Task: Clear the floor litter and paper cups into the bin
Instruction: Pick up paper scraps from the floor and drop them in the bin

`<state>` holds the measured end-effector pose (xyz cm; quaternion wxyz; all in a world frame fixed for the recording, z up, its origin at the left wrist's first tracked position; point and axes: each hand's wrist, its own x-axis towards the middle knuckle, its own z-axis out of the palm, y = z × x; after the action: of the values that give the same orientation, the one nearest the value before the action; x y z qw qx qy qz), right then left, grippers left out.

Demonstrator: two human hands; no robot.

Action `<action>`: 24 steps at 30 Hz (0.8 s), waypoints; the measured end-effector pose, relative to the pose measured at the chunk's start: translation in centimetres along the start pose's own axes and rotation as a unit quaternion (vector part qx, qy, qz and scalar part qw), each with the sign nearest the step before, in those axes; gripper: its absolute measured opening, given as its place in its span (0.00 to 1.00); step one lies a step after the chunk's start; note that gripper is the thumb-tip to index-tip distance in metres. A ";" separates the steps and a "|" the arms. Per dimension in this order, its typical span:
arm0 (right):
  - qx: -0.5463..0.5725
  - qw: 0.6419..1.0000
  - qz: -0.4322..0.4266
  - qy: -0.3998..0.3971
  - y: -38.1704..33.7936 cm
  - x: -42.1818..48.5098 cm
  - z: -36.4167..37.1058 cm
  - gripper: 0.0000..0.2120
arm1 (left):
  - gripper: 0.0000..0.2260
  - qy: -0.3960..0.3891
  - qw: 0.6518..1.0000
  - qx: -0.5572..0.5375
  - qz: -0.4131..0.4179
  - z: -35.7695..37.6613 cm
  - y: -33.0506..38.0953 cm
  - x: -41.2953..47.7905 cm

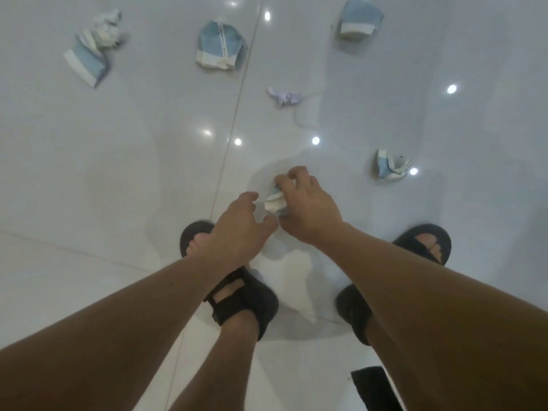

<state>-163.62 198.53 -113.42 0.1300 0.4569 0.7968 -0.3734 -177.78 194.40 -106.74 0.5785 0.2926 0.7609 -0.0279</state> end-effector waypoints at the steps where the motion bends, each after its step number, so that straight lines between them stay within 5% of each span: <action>1: 0.041 0.999 0.008 0.016 -0.3 -0.5 -0.5 0.33 | 0.29 0.001 1.000 -0.030 -0.007 0.0 0.6 -0.2; 7: 0.161 0.984 -0.042 0.065 -0.5 -4.2 -4.1 0.41 | 0.16 0.005 0.997 -0.070 0.045 0.0 5.4 -1.4; 12: -0.017 0.994 0.054 0.096 5.7 -4.5 -6.6 0.47 | 0.12 0.013 0.996 -0.064 0.055 1.0 6.7 -0.5; 16: -0.096 0.973 0.209 0.023 10.7 -4.0 -7.7 0.39 | 0.17 0.009 0.997 -0.076 0.031 1.6 5.2 0.1; 20: 0.003 0.973 0.225 0.040 11.5 -3.4 -7.1 0.21 | 0.19 0.006 0.997 -0.070 0.014 1.4 3.4 -0.1; 24: 0.063 0.977 0.199 0.034 8.4 -3.8 -7.7 0.21 | 0.19 0.015 0.997 -0.070 0.007 0.0 3.4 -1.8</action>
<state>-153.54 204.21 -110.03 0.1449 0.6262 0.6687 -0.3738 -175.87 196.48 -104.09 0.5860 0.2570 0.7677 0.0340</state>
